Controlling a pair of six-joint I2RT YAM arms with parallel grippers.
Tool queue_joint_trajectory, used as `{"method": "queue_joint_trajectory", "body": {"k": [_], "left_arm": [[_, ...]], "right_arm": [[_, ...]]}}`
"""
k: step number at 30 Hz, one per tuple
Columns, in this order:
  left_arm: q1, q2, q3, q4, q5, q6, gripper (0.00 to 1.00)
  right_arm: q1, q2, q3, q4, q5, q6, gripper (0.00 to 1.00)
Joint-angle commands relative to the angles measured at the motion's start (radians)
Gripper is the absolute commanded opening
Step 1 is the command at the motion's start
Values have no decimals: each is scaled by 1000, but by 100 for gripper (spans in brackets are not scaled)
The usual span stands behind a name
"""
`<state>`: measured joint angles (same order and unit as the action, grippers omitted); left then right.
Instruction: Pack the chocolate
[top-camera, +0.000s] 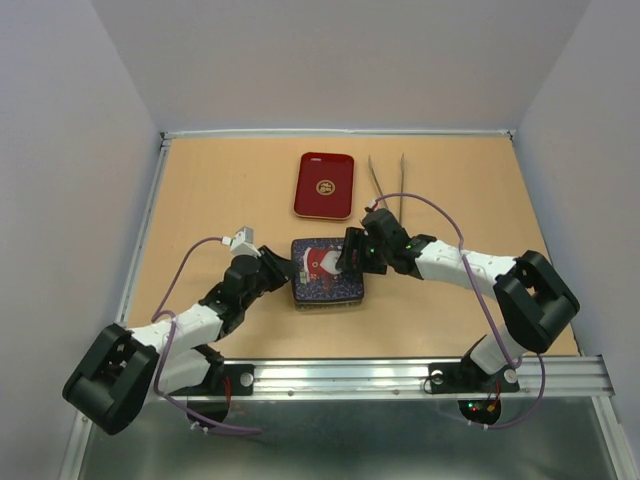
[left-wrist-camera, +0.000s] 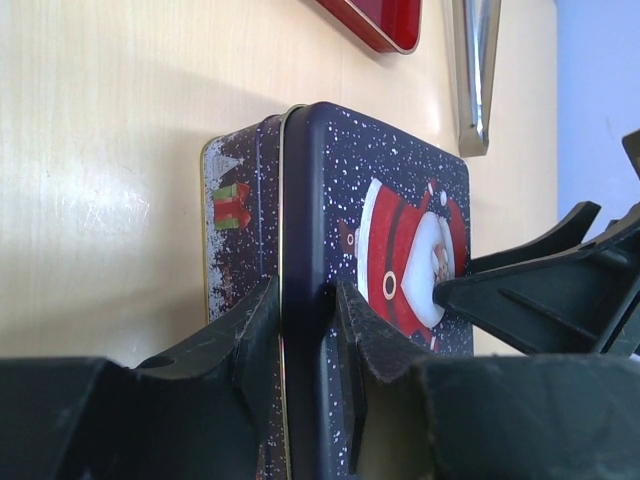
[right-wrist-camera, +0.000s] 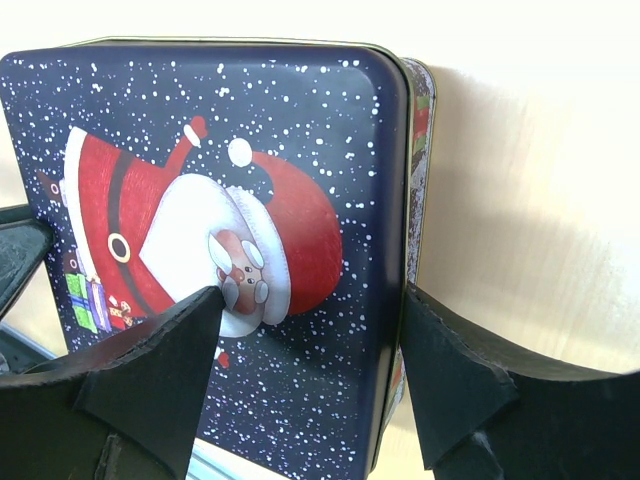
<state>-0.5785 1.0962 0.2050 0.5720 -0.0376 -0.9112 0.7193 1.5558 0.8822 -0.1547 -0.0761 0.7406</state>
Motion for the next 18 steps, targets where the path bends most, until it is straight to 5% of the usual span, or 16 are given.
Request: {"method": "queue_joint_trajectory", "body": {"k": [1, 6, 12, 18], "left_arm": [[-32, 44, 4, -224, -19, 57, 3], [-32, -21, -7, -297, -42, 49, 7], [-32, -110, 0, -353, -45, 35, 25], [-34, -147, 17, -420, -61, 43, 29]], "right_arm": [[19, -13, -14, 3, -1, -23, 74], [19, -28, -17, 1, 4, -24, 74], [19, -33, -17, 3, 1, -23, 74], [19, -42, -19, 3, 6, -20, 74]]}}
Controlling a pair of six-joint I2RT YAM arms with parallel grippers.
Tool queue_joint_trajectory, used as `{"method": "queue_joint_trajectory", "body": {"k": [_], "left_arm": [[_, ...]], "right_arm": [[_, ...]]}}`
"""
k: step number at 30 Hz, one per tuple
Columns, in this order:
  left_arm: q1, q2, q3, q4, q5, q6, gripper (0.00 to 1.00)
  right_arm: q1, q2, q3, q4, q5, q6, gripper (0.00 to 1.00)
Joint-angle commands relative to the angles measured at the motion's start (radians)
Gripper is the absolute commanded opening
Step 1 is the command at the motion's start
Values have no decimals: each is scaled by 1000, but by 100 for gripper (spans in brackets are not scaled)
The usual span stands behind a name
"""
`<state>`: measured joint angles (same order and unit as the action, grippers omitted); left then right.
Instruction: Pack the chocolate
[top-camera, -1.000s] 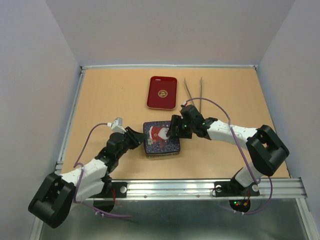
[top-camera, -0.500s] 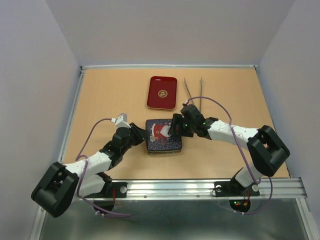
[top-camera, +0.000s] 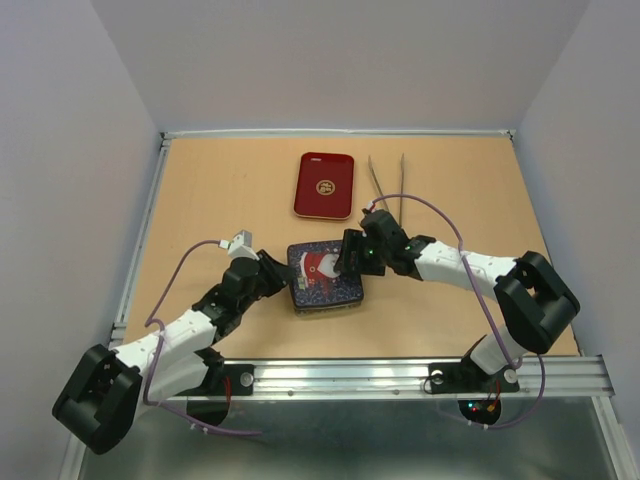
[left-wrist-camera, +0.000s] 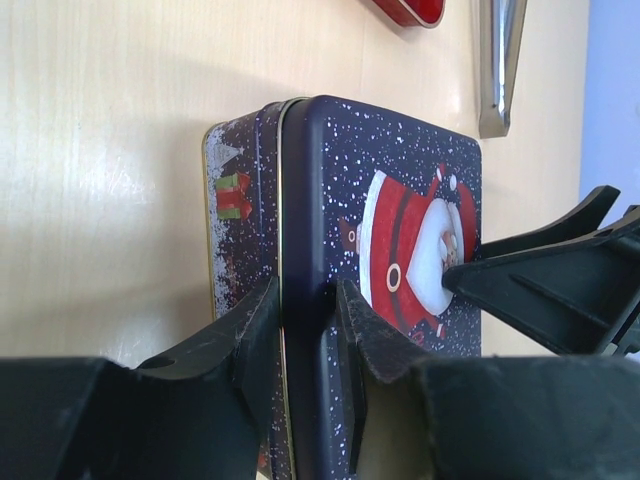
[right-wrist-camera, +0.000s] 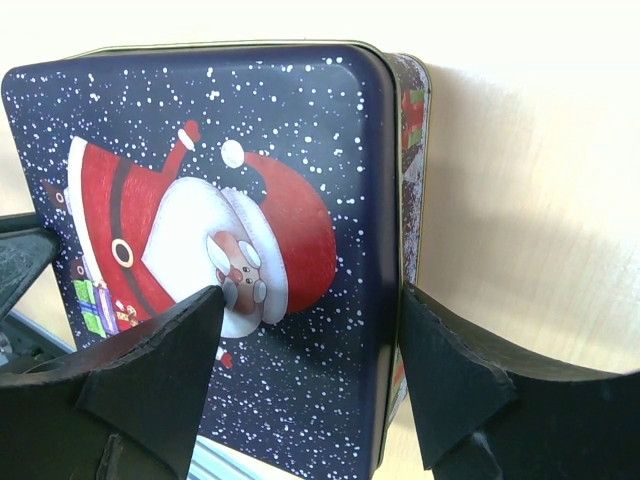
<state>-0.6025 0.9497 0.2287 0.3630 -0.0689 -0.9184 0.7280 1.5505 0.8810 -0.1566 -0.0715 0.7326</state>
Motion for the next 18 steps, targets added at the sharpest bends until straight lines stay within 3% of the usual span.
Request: {"method": "queue_joint_trajectory", "body": {"k": [1, 7, 10, 18], "left_arm": [[-10, -3, -5, -217, -31, 49, 29], [-10, -17, 12, -254, -42, 47, 34], [-10, -15, 20, -266, -40, 56, 45], [-10, -37, 31, -297, -60, 43, 50]], "right_arm": [[10, -38, -17, 3, -1, -10, 74], [11, -41, -14, 3, -2, -12, 74], [10, -41, -11, 5, -4, -12, 74], [11, -33, -5, 3, -8, -12, 74]]}}
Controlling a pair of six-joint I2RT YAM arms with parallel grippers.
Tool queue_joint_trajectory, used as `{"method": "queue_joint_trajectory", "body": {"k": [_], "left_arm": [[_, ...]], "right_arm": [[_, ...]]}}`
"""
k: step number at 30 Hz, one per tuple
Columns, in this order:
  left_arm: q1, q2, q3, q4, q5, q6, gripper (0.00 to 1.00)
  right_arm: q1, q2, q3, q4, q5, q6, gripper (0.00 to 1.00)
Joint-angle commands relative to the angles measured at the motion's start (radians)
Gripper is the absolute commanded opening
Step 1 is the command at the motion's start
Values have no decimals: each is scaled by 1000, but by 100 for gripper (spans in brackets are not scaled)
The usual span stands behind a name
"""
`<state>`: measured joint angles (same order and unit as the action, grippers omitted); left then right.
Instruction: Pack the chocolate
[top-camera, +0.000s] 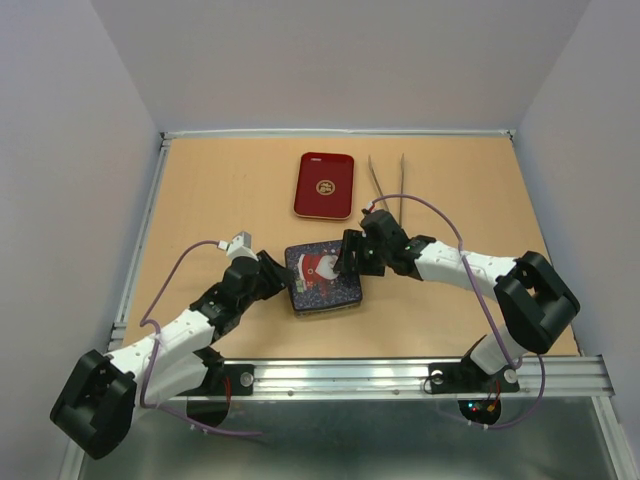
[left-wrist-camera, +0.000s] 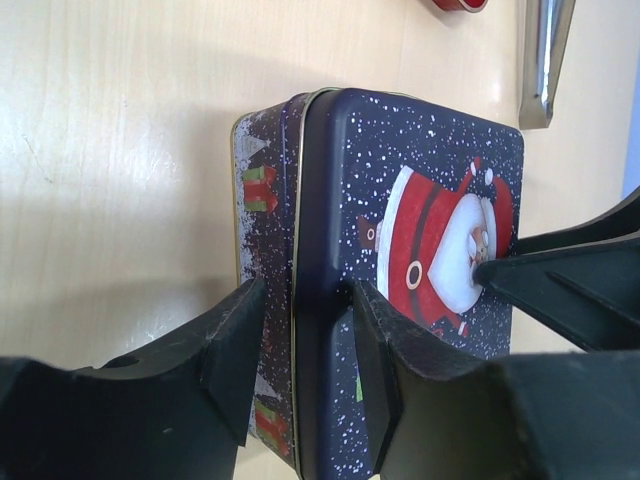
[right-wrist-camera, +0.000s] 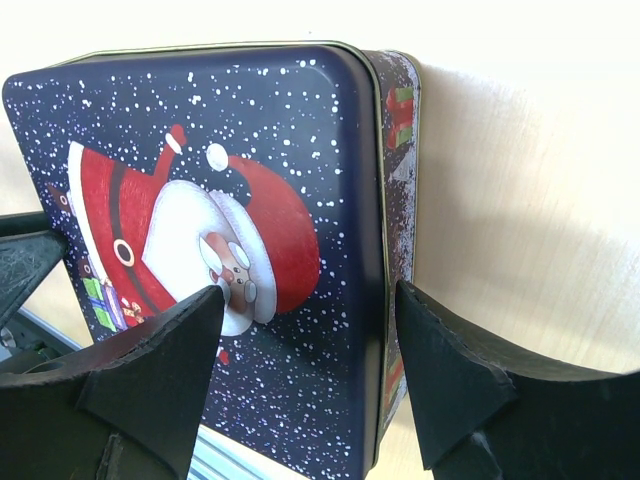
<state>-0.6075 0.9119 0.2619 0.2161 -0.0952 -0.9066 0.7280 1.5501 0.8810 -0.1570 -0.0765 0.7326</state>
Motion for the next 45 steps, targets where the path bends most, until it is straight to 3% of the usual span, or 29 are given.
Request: {"method": "queue_joint_trajectory", "body": {"k": [1, 11, 33, 45], "left_arm": [[-3, -1, -3, -152, -34, 28, 50], [-5, 50, -10, -100, -35, 26, 48], [-5, 399, 126, -20, 40, 123, 42], [-6, 487, 117, 5, 64, 149, 37]], "right_arm": [[10, -32, -4, 4, -5, -13, 74], [11, -12, -5, 4, 0, -9, 74], [5, 45, -30, -16, 12, 2, 75], [-9, 100, -59, -16, -32, 17, 75]]}}
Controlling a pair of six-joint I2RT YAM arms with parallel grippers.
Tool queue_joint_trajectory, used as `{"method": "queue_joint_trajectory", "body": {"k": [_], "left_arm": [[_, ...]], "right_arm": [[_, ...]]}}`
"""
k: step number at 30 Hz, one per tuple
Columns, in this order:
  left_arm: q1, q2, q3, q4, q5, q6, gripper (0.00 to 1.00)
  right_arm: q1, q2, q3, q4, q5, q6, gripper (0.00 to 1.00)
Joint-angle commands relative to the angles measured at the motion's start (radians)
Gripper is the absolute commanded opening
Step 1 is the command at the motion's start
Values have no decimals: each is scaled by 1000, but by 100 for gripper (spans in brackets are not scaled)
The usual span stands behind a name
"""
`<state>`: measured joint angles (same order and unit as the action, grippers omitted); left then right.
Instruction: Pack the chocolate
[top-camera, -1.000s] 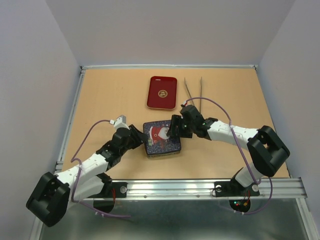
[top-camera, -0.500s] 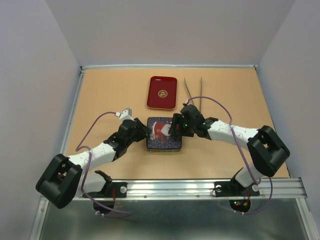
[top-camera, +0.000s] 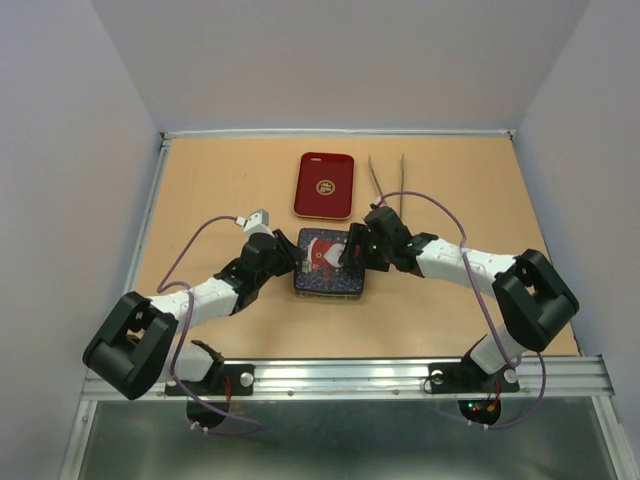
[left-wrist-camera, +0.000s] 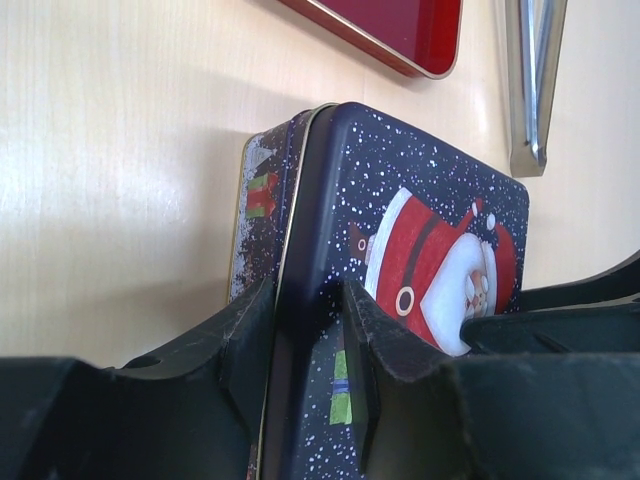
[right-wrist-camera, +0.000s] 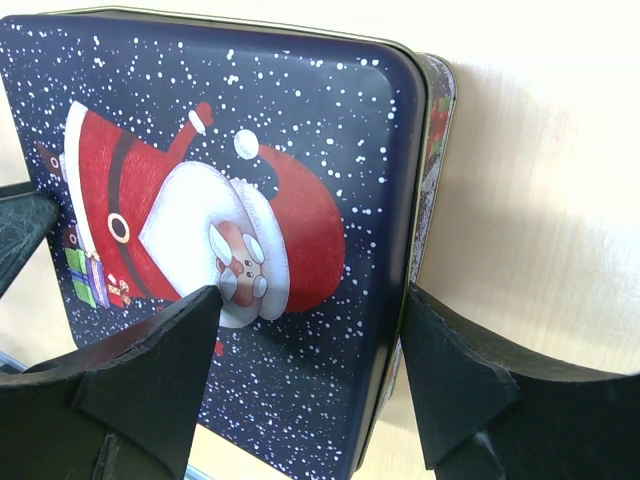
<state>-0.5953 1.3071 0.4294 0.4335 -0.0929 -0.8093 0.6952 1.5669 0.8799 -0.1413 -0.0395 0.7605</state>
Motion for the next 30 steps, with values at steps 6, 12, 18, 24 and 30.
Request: {"method": "queue_joint_trajectory", "body": {"k": [6, 12, 18, 24, 30], "left_arm": [[-18, 51, -37, -211, 50, 71, 41], [-18, -45, 9, -248, 6, 111, 55], [-18, -78, 49, -283, -60, 144, 62], [-18, -89, 54, -279, -71, 148, 63], [-18, -176, 66, -268, -113, 171, 66]], "right_arm": [[24, 32, -56, -34, -53, -9, 75], [24, -39, -24, -44, -43, -27, 78], [24, -62, 5, -72, -14, -36, 85], [23, -77, 8, -93, 21, -43, 86], [15, -142, 16, -103, 79, -64, 90]]}}
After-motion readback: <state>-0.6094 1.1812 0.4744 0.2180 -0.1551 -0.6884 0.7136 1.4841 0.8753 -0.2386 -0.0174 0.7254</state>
